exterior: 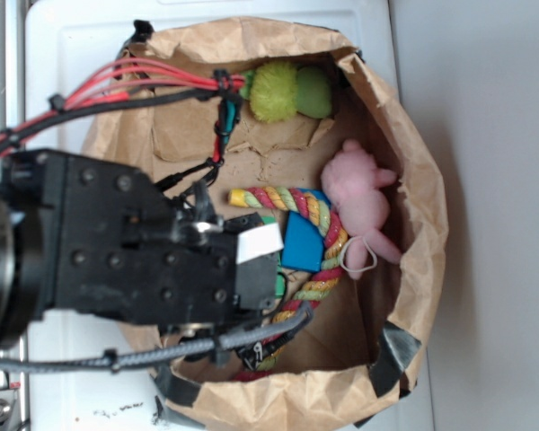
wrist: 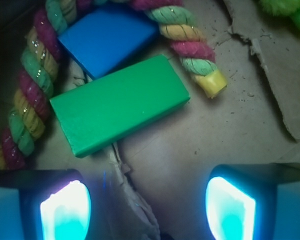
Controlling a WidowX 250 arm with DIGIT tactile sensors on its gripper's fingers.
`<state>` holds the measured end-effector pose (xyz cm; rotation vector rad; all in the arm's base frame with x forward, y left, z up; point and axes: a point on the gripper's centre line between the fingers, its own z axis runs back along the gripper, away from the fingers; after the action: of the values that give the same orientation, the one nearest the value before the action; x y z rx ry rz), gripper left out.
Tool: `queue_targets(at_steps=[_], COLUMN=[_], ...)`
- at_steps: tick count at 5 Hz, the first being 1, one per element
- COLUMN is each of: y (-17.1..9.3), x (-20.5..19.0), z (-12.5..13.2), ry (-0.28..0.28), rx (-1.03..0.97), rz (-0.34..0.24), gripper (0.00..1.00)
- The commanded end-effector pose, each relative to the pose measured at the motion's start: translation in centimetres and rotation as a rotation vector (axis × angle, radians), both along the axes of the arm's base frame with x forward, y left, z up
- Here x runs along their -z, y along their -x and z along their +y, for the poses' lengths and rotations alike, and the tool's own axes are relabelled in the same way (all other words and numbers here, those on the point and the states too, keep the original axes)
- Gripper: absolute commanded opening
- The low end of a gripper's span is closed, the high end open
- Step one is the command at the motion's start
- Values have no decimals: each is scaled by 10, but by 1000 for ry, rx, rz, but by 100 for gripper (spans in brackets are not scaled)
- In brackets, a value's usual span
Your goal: Grab the green block.
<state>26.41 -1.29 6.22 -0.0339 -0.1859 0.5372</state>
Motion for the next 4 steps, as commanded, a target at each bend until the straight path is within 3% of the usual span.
queue_targets(at_steps=[1,2,4], y=[-20,-17,-23], x=[-25,-43,-42], z=[18,26,21], ry=[56,128,146], rx=[-122,-240,-395], rz=[-19,37,55], gripper=[100,100,100])
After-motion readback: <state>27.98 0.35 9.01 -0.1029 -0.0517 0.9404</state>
